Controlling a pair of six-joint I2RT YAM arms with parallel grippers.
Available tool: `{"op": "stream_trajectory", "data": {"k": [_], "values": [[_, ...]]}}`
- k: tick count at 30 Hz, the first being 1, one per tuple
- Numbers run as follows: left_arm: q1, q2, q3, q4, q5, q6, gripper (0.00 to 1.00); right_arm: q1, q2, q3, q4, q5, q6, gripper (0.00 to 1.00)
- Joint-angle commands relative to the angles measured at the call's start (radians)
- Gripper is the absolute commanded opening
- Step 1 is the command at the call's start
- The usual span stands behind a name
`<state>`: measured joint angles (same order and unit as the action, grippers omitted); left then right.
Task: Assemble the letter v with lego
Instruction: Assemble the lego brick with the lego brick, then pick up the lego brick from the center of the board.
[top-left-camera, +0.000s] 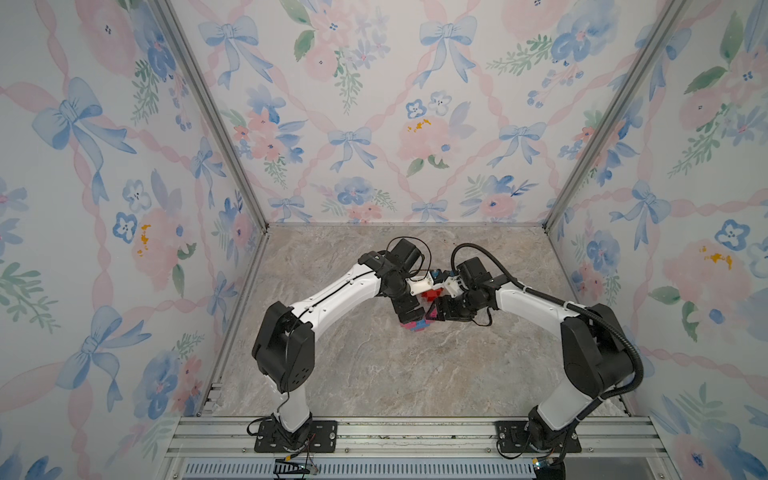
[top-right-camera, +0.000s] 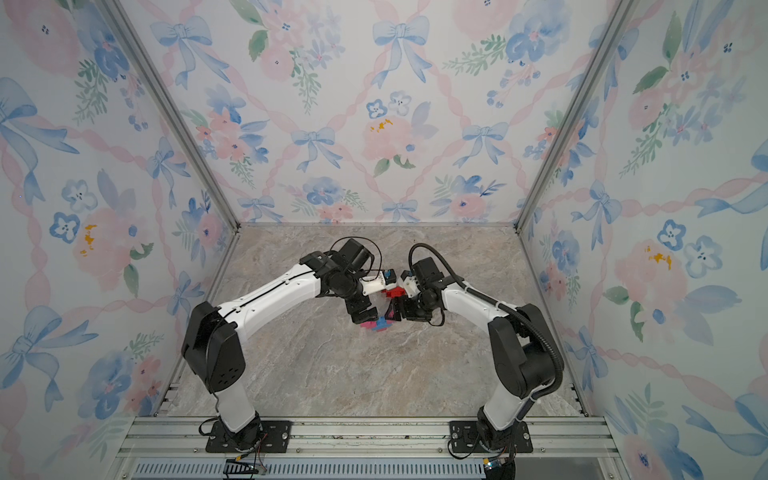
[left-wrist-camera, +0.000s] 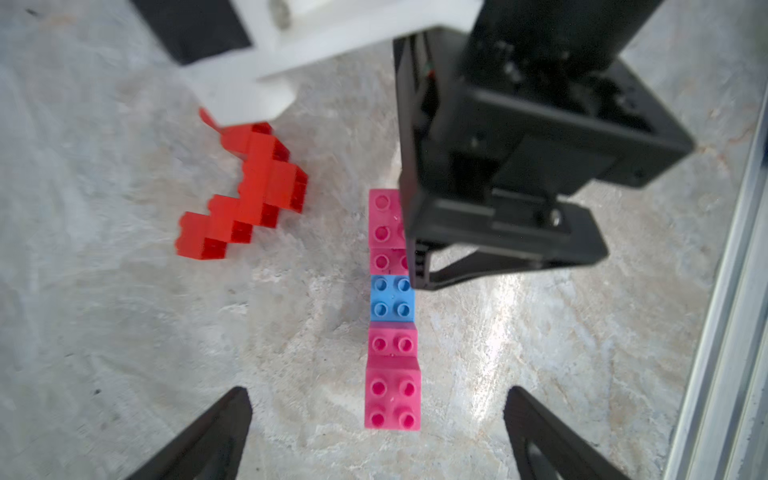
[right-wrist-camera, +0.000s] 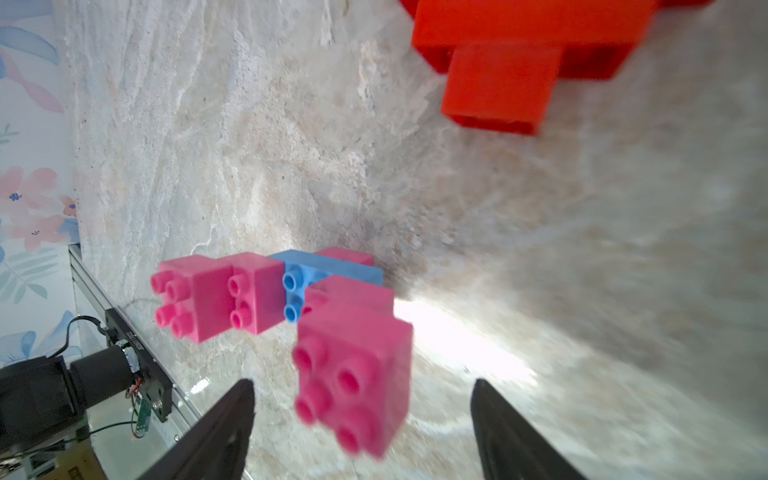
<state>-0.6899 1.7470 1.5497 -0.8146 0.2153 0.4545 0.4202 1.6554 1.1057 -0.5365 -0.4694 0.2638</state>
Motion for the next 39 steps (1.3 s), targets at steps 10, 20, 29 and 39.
{"op": "stream_trajectory", "data": {"k": [10,20,29,39], "values": [[0.172,-0.438,-0.433,0.441,-0.228,-0.582,0.94,0.134,-0.051,0.227,-0.328,0.292,-1.013,0.77],[0.292,-0.714,-0.661,0.519,-0.22,-0.642,0.88,0.249,0.219,0.415,-0.395,0.323,-1.235,0.71],[0.314,-0.693,-0.673,0.534,-0.197,-0.626,0.87,0.277,0.326,0.456,-0.356,0.322,-1.288,0.69],[0.314,-0.684,-0.681,0.554,-0.229,-0.624,0.87,0.279,0.372,0.453,-0.332,0.296,-1.282,0.6]]}}
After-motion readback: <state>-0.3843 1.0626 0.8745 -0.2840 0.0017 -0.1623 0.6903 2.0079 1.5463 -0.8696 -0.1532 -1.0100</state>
